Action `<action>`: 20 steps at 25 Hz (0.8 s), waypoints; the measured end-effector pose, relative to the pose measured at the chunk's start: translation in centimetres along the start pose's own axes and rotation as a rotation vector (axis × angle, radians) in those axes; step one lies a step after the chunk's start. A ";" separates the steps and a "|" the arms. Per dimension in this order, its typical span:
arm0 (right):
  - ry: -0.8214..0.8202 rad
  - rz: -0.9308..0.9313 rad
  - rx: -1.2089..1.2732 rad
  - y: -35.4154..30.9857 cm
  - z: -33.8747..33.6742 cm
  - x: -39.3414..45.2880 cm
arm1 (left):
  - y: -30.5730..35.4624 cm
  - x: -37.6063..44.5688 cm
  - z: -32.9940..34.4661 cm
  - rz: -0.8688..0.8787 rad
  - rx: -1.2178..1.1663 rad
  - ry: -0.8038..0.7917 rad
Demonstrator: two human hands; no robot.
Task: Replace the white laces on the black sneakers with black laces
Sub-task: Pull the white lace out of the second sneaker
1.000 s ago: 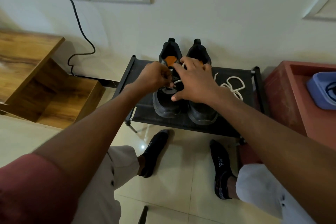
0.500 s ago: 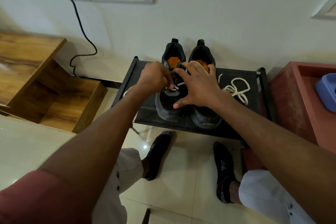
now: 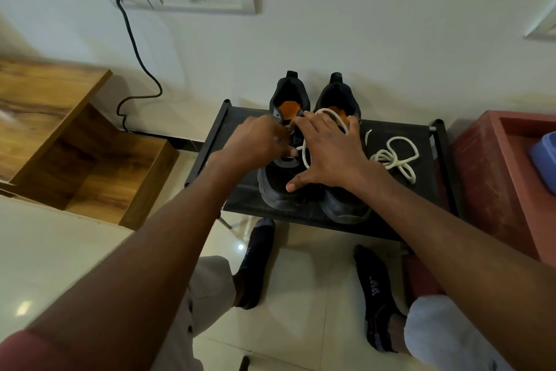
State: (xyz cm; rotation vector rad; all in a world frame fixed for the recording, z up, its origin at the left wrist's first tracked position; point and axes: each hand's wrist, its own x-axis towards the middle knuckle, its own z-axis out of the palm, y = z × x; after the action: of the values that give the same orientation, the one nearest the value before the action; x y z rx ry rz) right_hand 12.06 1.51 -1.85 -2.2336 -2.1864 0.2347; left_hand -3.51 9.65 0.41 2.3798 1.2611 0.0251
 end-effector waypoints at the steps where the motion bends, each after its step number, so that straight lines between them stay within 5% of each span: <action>1: -0.006 0.001 -0.003 0.0 0.1 0.0 | 0.1 0.6 0.3 -0.011 0.023 -0.032; 4: -0.029 -0.002 -0.036 0.3 0.3 0.1 | 0.0 2.0 0.4 -0.066 -0.060 -0.067; 9: -0.031 0.025 -0.015 0.3 0.2 0.1 | -2.4 1.5 -2.3 -0.267 -0.691 -0.154; 11: -0.037 0.032 -0.012 0.1 0.0 0.1 | -3.1 0.9 -2.6 -0.333 -0.752 -0.200; 16: -0.031 0.040 -0.024 -0.2 0.0 0.0 | -1.2 1.1 -1.0 0.051 -0.177 0.000; 20: -0.041 0.035 -0.027 -0.2 -0.2 0.0 | -0.4 2.3 0.0 0.062 0.079 -0.041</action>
State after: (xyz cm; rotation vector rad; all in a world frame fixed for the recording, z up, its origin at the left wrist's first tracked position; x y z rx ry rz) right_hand 11.93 1.56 -1.65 -2.3027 -2.1850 0.2553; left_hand -2.51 11.66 -0.13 2.4731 1.1900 -0.0557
